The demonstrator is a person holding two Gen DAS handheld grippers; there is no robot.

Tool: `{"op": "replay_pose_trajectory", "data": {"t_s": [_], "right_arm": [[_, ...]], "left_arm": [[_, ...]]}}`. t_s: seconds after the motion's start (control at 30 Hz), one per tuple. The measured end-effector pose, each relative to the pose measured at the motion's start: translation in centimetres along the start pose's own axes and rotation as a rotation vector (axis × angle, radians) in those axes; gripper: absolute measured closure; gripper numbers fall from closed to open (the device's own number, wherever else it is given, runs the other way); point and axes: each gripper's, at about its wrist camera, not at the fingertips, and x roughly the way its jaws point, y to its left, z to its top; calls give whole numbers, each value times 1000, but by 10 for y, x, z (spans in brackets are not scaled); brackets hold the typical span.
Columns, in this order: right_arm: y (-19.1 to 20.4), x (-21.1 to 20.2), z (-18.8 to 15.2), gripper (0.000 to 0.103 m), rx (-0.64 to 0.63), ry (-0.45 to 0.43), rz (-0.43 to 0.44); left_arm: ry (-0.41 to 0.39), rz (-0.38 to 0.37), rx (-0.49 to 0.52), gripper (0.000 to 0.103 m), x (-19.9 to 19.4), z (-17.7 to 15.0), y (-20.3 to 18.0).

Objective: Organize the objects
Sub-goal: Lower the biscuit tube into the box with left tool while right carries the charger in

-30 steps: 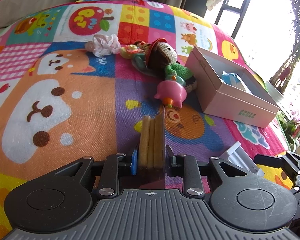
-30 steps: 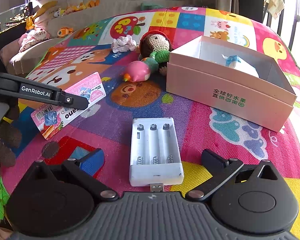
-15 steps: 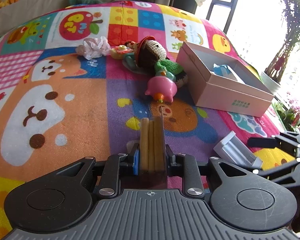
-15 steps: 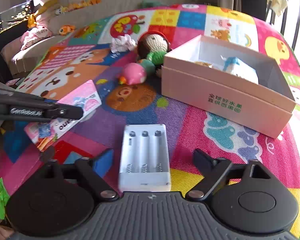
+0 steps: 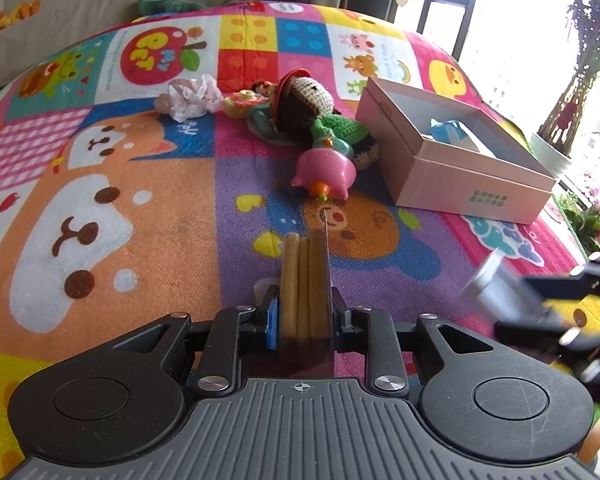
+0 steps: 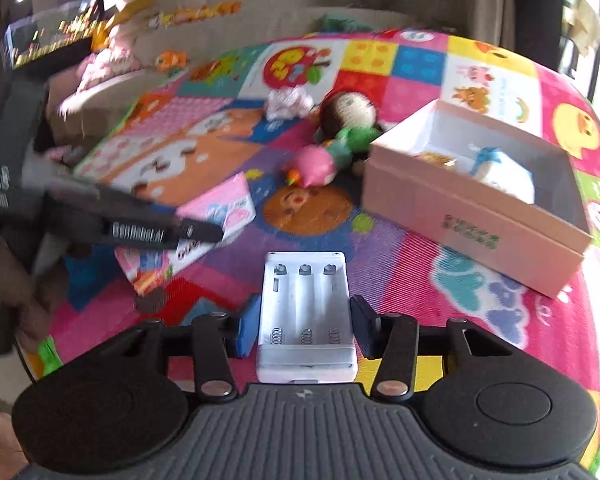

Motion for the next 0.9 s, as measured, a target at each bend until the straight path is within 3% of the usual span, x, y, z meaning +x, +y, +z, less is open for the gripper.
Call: {"op": "replay_pose_trajectory", "data": {"t_s": [0.13,0.27,0.47,0.57,0.67,0.8,0.9], "right_arm": [[-24,-27,0,56,59,-63,-33],[-48,-49,-6,56,101,-126,-85],[-73,-69,-16,56,152,-215,-100],[-80,-72,-21,56,170,-247,-98],[-89,-74,-26,56,204,-264,-94],[-101,-75,-32,56,240,-269,-116],[-111,-78,-38,56,253,-269,-128]], "left_arm": [[-8,-9,2,76,-5,-4,-3],[-32,-66,-11,77,-16,8,-9],[-137,-202,-13,77,-22,86,-56],[-172,-263,-42,76,0,127,-94],[-143,-282,-115,76,42,155,-133],[-54,-331,-182,76,103,163,-171],[-70,-301,-187,76,114,156,-178]]}}
